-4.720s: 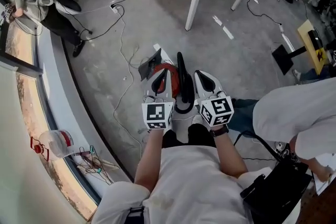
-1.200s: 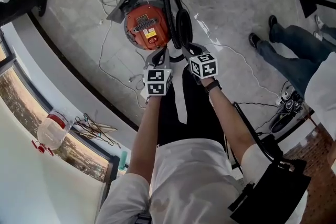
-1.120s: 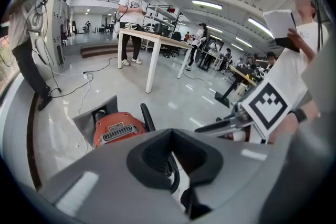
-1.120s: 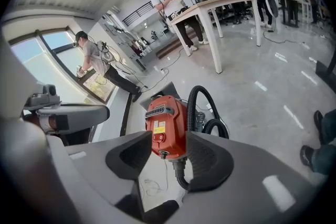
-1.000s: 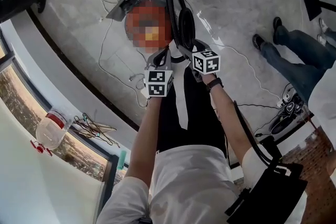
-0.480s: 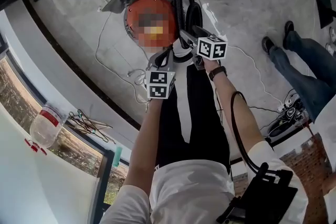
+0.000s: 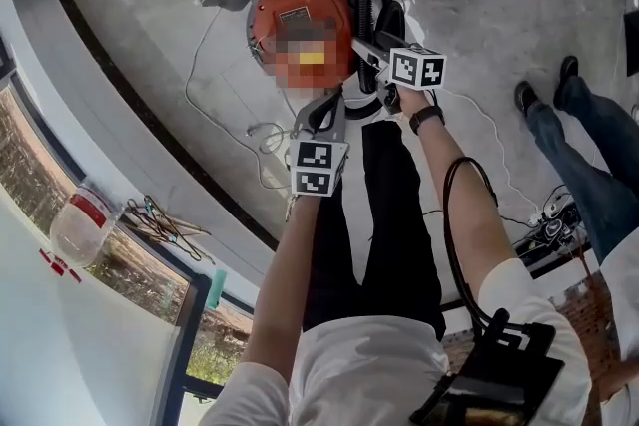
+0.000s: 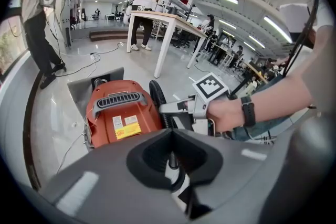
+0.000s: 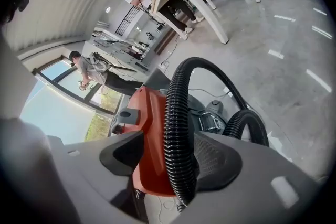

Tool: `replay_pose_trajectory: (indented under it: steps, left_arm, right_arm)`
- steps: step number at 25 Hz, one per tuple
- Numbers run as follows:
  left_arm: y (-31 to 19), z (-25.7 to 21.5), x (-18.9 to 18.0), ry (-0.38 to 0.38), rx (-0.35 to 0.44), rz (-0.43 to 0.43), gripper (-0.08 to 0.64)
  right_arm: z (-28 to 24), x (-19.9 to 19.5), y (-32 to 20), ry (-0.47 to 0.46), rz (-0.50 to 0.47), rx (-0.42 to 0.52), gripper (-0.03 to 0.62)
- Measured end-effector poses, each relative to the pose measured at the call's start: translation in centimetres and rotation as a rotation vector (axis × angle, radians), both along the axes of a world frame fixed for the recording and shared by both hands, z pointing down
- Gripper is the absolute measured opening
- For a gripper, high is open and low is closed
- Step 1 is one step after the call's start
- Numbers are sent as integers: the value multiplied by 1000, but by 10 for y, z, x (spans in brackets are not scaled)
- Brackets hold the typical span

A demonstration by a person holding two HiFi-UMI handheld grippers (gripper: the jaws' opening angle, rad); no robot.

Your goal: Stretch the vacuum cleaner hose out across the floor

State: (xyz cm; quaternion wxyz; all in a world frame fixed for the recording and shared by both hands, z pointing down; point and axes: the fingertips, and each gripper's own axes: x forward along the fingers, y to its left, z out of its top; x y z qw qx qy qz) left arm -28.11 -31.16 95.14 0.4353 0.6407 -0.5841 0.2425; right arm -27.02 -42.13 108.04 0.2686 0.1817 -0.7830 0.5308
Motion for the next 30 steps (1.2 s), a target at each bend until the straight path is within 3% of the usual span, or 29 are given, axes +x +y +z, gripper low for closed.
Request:
replay_pose_trajectory:
  steps: [4, 10, 15, 17, 24, 27, 30]
  left_arm:
    - [7, 8, -3, 1, -14, -11, 3]
    - [9, 9, -10, 4, -19, -26, 3]
    - [9, 1, -16, 11, -8, -43, 3]
    - [7, -8, -18, 17, -2, -55, 3]
    - [-2, -45, -23, 58, 51, -84, 3]
    - [7, -66, -25, 80, 61, -91, 3]
    - [14, -93, -23, 88, 81, -74, 3]
  right_arm:
    - [17, -11, 8, -34, -22, -54, 295]
    - [19, -11, 11, -61, 21, -86, 208]
    - [1, -7, 38, -23, -100, -68, 189]
    - [-14, -3, 47, -28, -103, -67, 189]
    - [-79, 21, 57, -72, -12, -71, 183]
    - [-111, 33, 64, -69, 57, -105, 181]
    - [-161, 37, 70, -138, 154, -144, 176]
